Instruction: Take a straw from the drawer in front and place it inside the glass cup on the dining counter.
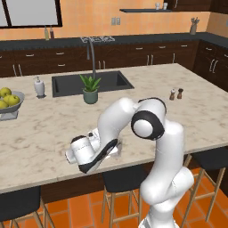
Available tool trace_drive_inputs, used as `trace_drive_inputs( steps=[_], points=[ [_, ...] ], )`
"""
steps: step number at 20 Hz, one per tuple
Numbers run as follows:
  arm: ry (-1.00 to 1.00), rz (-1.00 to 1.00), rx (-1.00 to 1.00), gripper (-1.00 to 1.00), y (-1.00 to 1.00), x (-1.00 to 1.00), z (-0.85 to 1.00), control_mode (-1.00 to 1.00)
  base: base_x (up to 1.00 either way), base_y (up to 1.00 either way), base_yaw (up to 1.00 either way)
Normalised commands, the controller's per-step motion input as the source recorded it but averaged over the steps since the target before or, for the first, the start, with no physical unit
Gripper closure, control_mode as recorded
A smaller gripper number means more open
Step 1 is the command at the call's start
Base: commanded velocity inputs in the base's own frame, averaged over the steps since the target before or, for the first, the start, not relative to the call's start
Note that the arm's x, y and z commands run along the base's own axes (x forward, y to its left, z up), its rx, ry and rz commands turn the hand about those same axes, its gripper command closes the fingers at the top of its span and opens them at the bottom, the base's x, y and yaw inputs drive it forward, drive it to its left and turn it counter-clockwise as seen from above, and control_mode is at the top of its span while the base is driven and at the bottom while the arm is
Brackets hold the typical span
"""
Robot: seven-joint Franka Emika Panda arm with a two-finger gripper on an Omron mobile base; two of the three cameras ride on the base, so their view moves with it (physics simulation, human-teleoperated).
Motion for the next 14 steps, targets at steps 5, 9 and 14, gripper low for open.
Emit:
trace_drive_inputs(
  steps=[5, 9, 14],
  points=[
    [-0.03, 0.0, 0.09, -1.0, 0.0, 0.0, 0.78, -1.0, 0.0, 0.0, 0.0],
    [-0.28, 0.0, 0.15, -1.0, 0.04, -0.13, 1.0, -1.0, 0.0, 0.0, 0.0],
    [-0.36, -0.03, 0.41, -1.0, -0.71, -0.22, 1.0, -1.0, 0.0, 0.0, 0.0]
  ],
)
